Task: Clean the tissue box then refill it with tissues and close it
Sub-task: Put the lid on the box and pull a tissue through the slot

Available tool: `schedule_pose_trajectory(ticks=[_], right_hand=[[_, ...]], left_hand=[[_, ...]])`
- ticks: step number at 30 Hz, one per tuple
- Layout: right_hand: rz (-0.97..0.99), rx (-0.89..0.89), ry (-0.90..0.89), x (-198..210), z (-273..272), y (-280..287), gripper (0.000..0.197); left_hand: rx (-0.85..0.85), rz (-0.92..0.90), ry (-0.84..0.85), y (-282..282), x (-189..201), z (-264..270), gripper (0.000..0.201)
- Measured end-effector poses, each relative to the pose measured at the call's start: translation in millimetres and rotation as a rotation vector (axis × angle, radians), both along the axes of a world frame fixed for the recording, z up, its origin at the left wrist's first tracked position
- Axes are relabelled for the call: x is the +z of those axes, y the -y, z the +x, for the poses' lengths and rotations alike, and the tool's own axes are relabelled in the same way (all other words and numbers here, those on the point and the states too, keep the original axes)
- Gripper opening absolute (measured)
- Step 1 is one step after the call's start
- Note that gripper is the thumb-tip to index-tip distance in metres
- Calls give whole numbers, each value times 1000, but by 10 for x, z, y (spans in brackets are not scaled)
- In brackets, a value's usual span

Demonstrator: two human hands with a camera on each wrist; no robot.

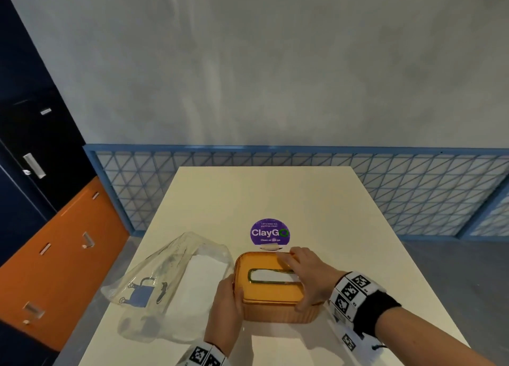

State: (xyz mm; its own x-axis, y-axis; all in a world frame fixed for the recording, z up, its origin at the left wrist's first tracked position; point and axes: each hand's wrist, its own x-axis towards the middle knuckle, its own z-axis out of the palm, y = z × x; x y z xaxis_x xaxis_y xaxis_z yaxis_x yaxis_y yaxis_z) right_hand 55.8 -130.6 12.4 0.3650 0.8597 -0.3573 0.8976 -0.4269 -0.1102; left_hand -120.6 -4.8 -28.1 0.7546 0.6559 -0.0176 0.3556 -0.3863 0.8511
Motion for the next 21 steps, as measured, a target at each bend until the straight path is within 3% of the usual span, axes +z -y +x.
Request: schedule_pose_trajectory(ticks=[5,10,12,15,18,21], right_hand=[[40,-50,-22,-2,-17,23,113],[-31,-119,-124,90,-12,23,109],[-14,-199,-226,166,-21,-9,95],[165,-307,-252,178,-76,-132,54],[238,-311,-135,82,-179,-270,29],[266,-347,-94,4,-257,-346,23]], left_hand=[[4,16,-23,-89,-31,93,23],[-6,192,-226,-94,0,120,31],[-36,379,-289,-102,84,171,38],[-177,565,-296,-144,179,317,41],[-279,617,-353,-189,219,460,33],[-281,606,-377,-213,226,555,24]])
